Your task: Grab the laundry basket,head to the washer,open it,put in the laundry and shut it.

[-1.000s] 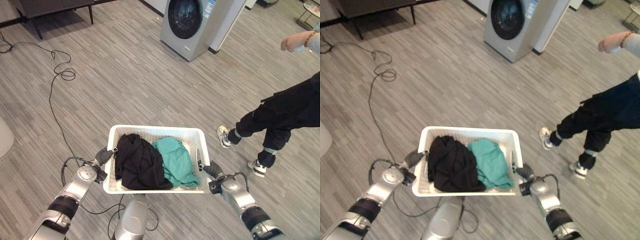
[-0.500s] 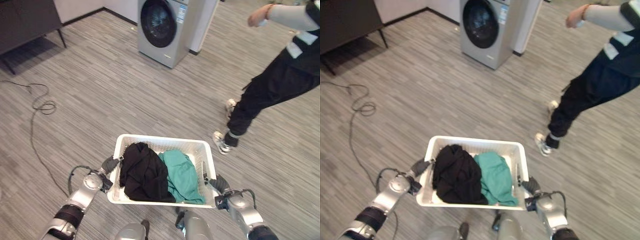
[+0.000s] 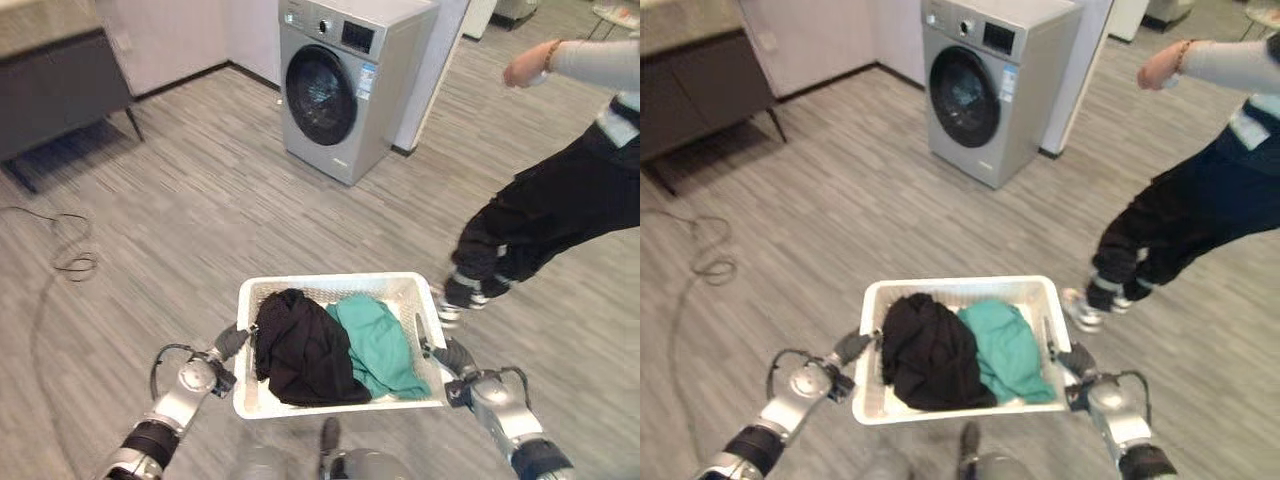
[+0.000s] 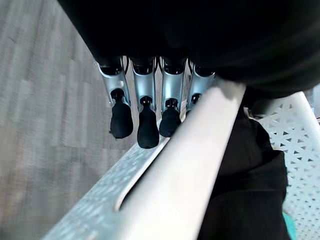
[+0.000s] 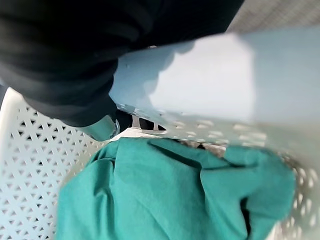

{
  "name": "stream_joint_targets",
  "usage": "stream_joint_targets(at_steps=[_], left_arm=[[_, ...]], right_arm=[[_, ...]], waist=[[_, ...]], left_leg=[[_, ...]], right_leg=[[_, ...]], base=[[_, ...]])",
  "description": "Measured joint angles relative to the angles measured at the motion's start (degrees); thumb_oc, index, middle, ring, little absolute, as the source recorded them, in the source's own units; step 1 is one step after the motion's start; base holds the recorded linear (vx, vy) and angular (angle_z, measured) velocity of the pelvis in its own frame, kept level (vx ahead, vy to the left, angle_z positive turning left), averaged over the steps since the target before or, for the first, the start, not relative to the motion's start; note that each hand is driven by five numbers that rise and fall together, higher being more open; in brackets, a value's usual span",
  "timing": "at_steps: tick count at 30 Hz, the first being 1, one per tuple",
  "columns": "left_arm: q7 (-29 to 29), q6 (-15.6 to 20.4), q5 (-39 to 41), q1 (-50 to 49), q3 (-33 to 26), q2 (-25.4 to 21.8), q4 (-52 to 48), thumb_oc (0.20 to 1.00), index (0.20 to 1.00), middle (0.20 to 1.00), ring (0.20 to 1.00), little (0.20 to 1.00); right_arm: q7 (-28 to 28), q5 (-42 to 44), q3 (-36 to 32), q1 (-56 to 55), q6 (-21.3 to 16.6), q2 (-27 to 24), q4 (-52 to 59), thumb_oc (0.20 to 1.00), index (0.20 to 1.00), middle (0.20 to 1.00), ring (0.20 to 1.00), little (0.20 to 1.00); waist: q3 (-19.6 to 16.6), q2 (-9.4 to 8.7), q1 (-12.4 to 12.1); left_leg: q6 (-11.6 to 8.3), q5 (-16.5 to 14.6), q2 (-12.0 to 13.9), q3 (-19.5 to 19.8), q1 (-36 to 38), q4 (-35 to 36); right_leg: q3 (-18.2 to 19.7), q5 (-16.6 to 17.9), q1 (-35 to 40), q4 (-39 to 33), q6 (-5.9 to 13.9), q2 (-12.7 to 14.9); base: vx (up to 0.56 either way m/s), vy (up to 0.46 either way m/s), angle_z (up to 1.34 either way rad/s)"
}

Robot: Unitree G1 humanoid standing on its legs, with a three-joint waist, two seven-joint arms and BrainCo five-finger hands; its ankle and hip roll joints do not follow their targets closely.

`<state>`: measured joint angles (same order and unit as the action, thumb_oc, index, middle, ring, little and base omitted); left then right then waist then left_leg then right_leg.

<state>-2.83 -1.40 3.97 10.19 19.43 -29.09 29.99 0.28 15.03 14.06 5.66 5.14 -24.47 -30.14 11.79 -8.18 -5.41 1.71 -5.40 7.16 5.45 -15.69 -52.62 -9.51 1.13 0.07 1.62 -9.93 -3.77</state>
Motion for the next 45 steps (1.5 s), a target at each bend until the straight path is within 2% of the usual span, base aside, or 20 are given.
stream_joint_targets(at_steps=[2,6,9,11,13,17,22,24,25,27,30,32,35,38,40,41,42,43,44,45], left_arm=[[0.11,-0.17,0.0,-0.32,-0.06,0.05,-0.01,0.2,0.2,0.2,0.2,0.2],[0.11,-0.07,0.0,-0.11,0.12,0.13,1.86,0.2,0.2,0.2,0.2,0.2],[0.11,-0.11,0.01,0.35,0.9,0.24,2.78,0.2,0.2,0.2,0.2,0.2],[0.11,-0.09,0.03,-0.86,1.62,0.2,2.88,0.2,0.2,0.2,0.2,0.2],[0.19,-0.18,0.02,0.53,1.66,-0.17,2.84,0.2,0.2,0.2,0.2,0.2],[0.3,-0.08,0.04,1.01,1.54,-0.7,2.7,0.2,0.2,0.2,0.2,0.2],[0.43,-0.05,0.09,0.37,1.25,-1.24,2.5,0.2,0.2,0.2,0.2,0.2],[4.15,0.05,0.11,-5.98,-0.91,3.65,2.98,0.2,0.2,0.2,0.2,0.2],[4.41,-0.05,0.07,-9.14,-0.54,6.75,3.94,0.2,0.2,0.2,0.2,0.2],[5.33,0.0,-0.15,-10.98,-0.6,8.83,3.98,0.2,0.2,0.2,0.2,0.2],[5.59,-0.03,-0.38,-10.93,-0.75,8.83,4.22,0.2,0.2,0.2,0.2,0.2],[5.8,0.08,-0.27,-10.15,-0.94,9.05,4.03,0.2,0.2,0.2,0.2,0.2],[6.27,0.8,-0.11,-9.41,-1.24,9.39,2.54,0.2,0.2,0.2,0.2,0.2],[6.39,2.02,-0.07,-7.58,-1.39,8.78,2.67,0.2,0.2,0.2,0.2,0.2],[6.33,2.08,-0.07,-6.2,-1.41,8.77,2.68,0.2,0.2,0.2,0.2,0.2],[6.33,2.08,-0.07,-5.45,-1.4,8.87,2.63,0.2,0.2,0.2,0.2,0.2],[6.33,2.08,-0.08,-4.88,-1.38,8.98,2.54,0.2,0.2,0.2,0.2,0.2],[6.09,1.26,-0.12,-5.74,-1.32,9.12,0.77,0.2,0.2,0.2,0.2,0.2],[6.33,0.61,-0.16,-5.99,-3.36,8.79,0.08,0.2,0.2,0.2,0.2,0.2],[6.38,0.9,-0.24,-6.32,-4.05,8.62,-0.37,0.2,0.2,0.2,0.2,0.2]], right_arm=[[-0.19,-0.01,-0.19,0.47,-0.17,0.0,-0.02,0.2,0.2,0.2,0.2,0.2],[-0.26,-0.01,1.37,0.25,-0.25,0.32,-1.26,0.2,0.2,0.2,0.2,0.2],[-0.24,-0.01,1.38,0.23,-0.25,0.53,-2.18,0.2,0.2,0.2,0.2,0.2],[-0.22,-0.09,1.38,-0.46,-0.26,0.42,-2.05,0.2,0.2,0.2,0.2,0.2],[-0.27,-0.1,1.16,-0.5,-0.26,0.96,-2.01,0.2,0.2,0.2,0.2,0.2],[-0.27,-0.11,0.84,-0.23,-0.53,1.4,-1.8,0.2,0.2,0.2,0.2,0.2],[-0.3,-0.3,0.72,-0.66,-0.66,2.23,-2.13,0.2,0.2,0.2,0.2,0.2],[-0.94,-5.27,1.37,2.34,-3.79,5.68,-14.59,0.2,0.2,0.2,0.2,0.2],[-1.09,-5.88,1.34,3.09,-3.51,5.4,-18.9,0.2,0.2,0.2,0.2,0.2],[-1.32,-6.51,1.28,0.1,-3.22,5.3,-19.82,0.2,0.2,0.2,0.2,0.2],[-1.45,-6.87,1.28,-2.02,-2.67,4.8,-16.49,0.2,0.2,0.2,0.2,0.2],[-1.42,-7.02,1.3,-2.4,-2.99,2.76,-12.57,0.2,0.2,0.2,0.2,0.2],[-1.51,-7.37,1.33,-2.45,-2.72,0.33,-8.26,0.2,0.2,0.2,0.2,0.2],[-2.57,-7.48,0.83,-1.32,-2.87,-0.38,-5.3,0.2,0.2,0.2,0.2,0.2],[-3.4,-7.71,-0.2,-0.26,-2.79,-0.39,-4.34,0.2,0.2,0.2,0.2,0.2],[-4.21,-8.02,-0.9,0.64,-2.77,-0.31,-4.11,0.2,0.2,0.2,0.2,0.2],[-4.3,-8.03,-1.56,1.14,-2.76,-0.29,-4.11,0.2,0.2,0.2,0.2,0.2],[-4.43,-9.2,-4.05,1.65,-2.57,0.25,-2.93,0.2,0.2,0.2,0.2,0.2],[-4.71,-9.32,-3.77,1.04,-2.54,1.49,-1.28,0.2,0.2,0.2,0.2,0.2],[-4.72,-9.33,-3.82,0.79,-2.61,1.73,-0.97,0.2,0.2,0.2,0.2,0.2]], waist=[[1.33,0.3,-0.81],[2.54,3.78,-2.42],[3.01,5.02,-3.26],[2.73,5.53,-3.96],[2.56,4.05,-3.55],[2.06,3.23,-3.9],[1.44,3.5,-4.6],[-4.15,5.15,-1.09],[-4.6,8.09,0.42],[-5.16,10.6,2.34],[-5.52,11.26,3.09],[-4.87,11.93,2.99],[-2.79,10.96,2.53],[-0.55,7.36,1.69],[1.43,4.36,2.18],[2.31,3.96,1.91],[3.18,3.7,1.49],[4.31,6.57,-0.4],[4.65,6.0,-0.33],[4.68,6.2,-0.66]], left_leg=[[-1.72,-0.01,1.1,-2.21,-2.04,14.59],[-9.45,6.34,-0.24,-2.08,-0.04,44.95],[-8.02,9.73,-0.4,-0.4,1.93,53.11],[-6.88,10.34,-0.42,-1.45,6.72,52.5],[-4.62,16.79,-2.07,-2.84,7.23,53.41],[-1.69,15.51,-5.87,-5.14,10.27,55.06],[-0.89,14.6,-7.73,-7.39,10.51,54.81],[-0.86,14.57,-7.28,-11.39,8.47,57.99],[-0.91,15.43,-7.55,-12.29,8.37,57.97],[-0.92,16.18,-7.98,-12.03,8.14,57.95],[-2.1,16.78,-7.41,-10.72,7.48,57.92],[-4.16,16.92,-6.04,-9.63,5.9,57.55],[-7.16,11.08,-4.48,-12.29,1.93,51.11],[-5.31,9.41,-3.79,-12.51,-0.33,42.19],[-6.06,9.89,0.54,-12.27,-0.89,43.47],[-6.32,10.1,3.28,-12.47,-2.63,46.48],[-6.4,10.43,3.73,-12.58,-3.07,48.51],[-5.71,10.14,3.49,-14.08,0.79,48.63],[-3.19,9.67,0.08,-13.19,2.95,45.06],[-3.39,8.98,-0.37,-14.07,4.31,44.19]], right_leg=[[0.74,0.32,2.76,-1.55,1.84,-0.26],[1.63,-0.68,8.29,-4.85,4.53,-1.54],[1.94,-1.87,10.69,-5.35,6.2,-2.43],[2.84,-3.92,14.05,-6.46,7.24,-2.3],[2.5,-6.28,13.72,-4.72,10.56,-0.15],[0.88,-8.25,13.91,-2.77,13.8,4.62],[-0.25,-8.46,14.78,-4.43,13.92,6.88],[-1.9,-8.57,10.22,-3.06,13.92,7.63],[-2.26,-8.44,10.15,-3.1,14.28,8.14],[-3.14,-8.58,10.25,-3.34,14.82,8.42],[-4.65,-8.69,10.35,-3.87,14.81,7.02],[-6.29,-7.67,9.54,-4.18,13.02,5.96],[-8.33,-7.8,8.53,-3.29,11.61,5.74],[-9.87,-8.01,9.38,-3.24,11.25,8.37],[-11.25,-8.0,9.87,-3.48,11.28,9.74],[-11.7,-7.98,9.75,-3.88,11.44,9.74],[-11.69,-7.83,9.68,-3.83,11.68,9.9],[-11.01,-7.88,11.45,-1.23,12.71,10.07],[-11.2,-8.68,11.38,6.51,13.54,14.79],[-11.31,-9.01,10.14,11.53,13.37,16.9]], base=[[0.23,0.051,-0.27],[0.26,0.096,-0.32],[0.19,0.12,-0.29],[0.14,0.126,-0.38],[0.13,0.145,-0.01],[0.07,0.099,-0.13],[0.05,0.051,-0.11],[0.12,-0.031,-0.11],[0.13,-0.058,-0.13],[0.06,-0.064,0.04],[-0.01,-0.056,0.2],[-0.04,-0.049,0.28],[0.06,0.041,0.26],[0.2,0.13,0.22],[0.2,0.233,0.65],[0.29,0.403,0.53],[0.58,0.704,0.25],[0.6,0.76,-0.08],[0.52,0.703,-0.3],[0.22,0.325,-0.26]])
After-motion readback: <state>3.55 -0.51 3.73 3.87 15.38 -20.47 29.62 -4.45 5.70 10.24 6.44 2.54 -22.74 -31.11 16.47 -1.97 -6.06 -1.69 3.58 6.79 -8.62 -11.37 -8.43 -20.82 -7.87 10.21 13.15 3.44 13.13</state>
